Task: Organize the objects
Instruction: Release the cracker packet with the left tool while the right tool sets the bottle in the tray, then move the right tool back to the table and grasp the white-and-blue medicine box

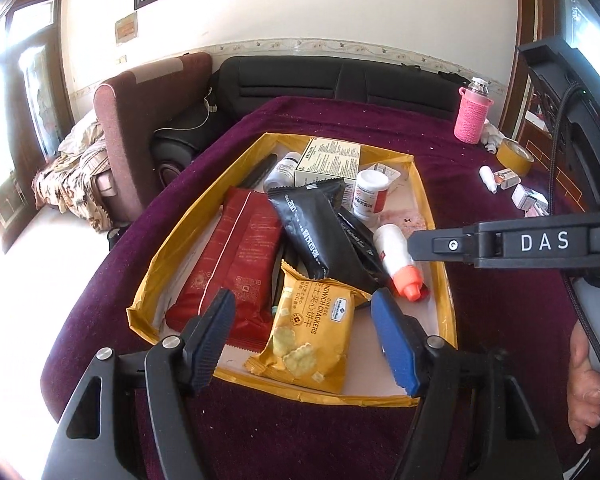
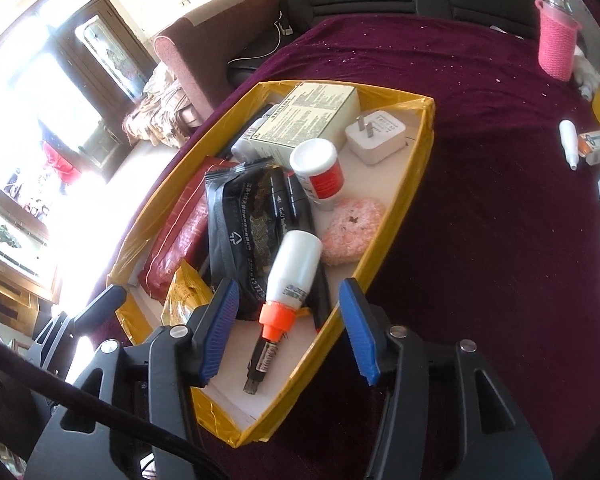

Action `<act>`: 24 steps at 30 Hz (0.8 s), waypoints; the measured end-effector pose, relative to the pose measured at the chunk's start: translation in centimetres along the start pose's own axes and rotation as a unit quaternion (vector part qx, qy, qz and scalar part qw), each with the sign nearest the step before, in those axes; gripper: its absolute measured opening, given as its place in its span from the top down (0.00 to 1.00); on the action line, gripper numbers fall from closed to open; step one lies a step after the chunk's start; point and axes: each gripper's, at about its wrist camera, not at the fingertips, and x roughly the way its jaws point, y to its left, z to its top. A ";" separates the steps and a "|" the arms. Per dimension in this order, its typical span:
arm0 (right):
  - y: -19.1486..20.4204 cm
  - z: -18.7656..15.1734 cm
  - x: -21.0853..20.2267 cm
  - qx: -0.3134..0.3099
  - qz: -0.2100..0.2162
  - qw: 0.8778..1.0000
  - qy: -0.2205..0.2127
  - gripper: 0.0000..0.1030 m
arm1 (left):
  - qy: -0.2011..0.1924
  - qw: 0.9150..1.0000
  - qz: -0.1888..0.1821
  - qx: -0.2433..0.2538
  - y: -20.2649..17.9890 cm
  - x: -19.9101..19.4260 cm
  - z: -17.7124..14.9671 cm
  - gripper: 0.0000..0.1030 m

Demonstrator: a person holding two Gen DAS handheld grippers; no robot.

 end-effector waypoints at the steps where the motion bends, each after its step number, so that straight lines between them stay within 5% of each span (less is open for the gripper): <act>1: -0.3 -0.5 -0.4 0.003 0.001 1.000 -0.003 0.50 | -0.001 1.000 0.001 0.003 -0.2 -0.2 0.0 0.37; 11: -8.0 -2.8 -4.5 0.076 -0.021 0.996 -0.036 0.50 | -0.002 1.000 -0.012 0.028 -3.3 -1.2 0.0 0.33; 17: -15.1 -4.1 -8.1 0.129 -0.064 0.987 -0.069 0.50 | 0.008 0.998 -0.053 0.045 -5.7 -2.1 -0.1 0.33; 24: -28.1 -4.8 -14.4 0.268 -0.167 0.938 -0.144 0.46 | 0.012 0.994 -0.090 0.067 -8.2 -2.0 -0.3 0.33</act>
